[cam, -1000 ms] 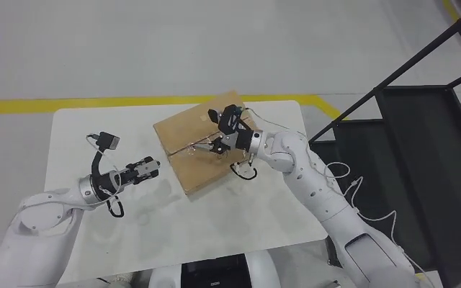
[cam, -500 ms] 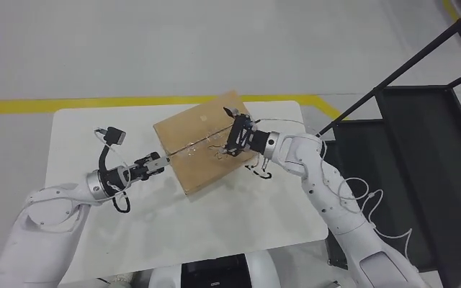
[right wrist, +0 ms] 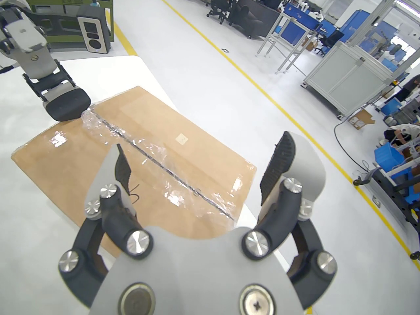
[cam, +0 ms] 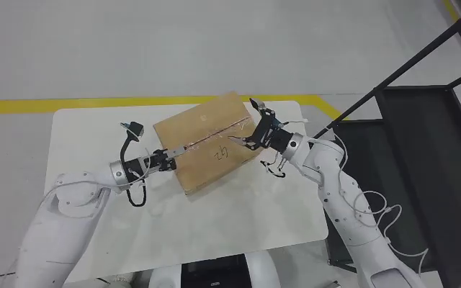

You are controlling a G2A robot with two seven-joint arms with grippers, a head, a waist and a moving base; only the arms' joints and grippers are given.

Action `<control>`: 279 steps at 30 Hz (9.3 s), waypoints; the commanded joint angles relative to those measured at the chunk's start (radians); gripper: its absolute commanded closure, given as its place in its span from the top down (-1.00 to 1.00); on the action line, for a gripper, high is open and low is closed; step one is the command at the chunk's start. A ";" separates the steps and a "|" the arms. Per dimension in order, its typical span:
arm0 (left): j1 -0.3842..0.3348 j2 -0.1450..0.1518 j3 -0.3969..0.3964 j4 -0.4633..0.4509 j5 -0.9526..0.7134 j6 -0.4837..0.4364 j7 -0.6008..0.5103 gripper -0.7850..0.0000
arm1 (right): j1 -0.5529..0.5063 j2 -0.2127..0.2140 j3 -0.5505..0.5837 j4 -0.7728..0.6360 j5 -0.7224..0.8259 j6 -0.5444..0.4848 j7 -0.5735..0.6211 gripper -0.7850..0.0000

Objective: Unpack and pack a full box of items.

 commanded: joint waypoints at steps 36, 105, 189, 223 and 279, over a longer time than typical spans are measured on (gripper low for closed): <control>-0.174 -0.014 0.104 0.122 0.021 0.260 -0.098 -1.00 | -0.056 0.028 0.046 -0.061 0.041 -0.029 0.036 1.00; -0.177 -0.025 0.132 0.089 -0.017 0.167 -0.036 1.00 | 0.059 0.022 -0.164 0.087 0.117 -0.032 0.249 1.00; -0.009 -0.004 -0.054 0.211 -0.063 -0.047 -0.002 1.00 | 0.313 -0.079 -0.338 0.309 0.284 -0.038 -0.045 -1.00; 0.093 0.006 -0.177 0.165 -0.124 -0.165 0.044 1.00 | 0.367 -0.163 -0.531 0.422 0.294 0.093 -0.024 -1.00; 0.278 0.023 -0.322 0.018 -0.166 -0.120 0.026 1.00 | 0.387 -0.193 -0.432 0.536 0.403 -0.129 0.056 1.00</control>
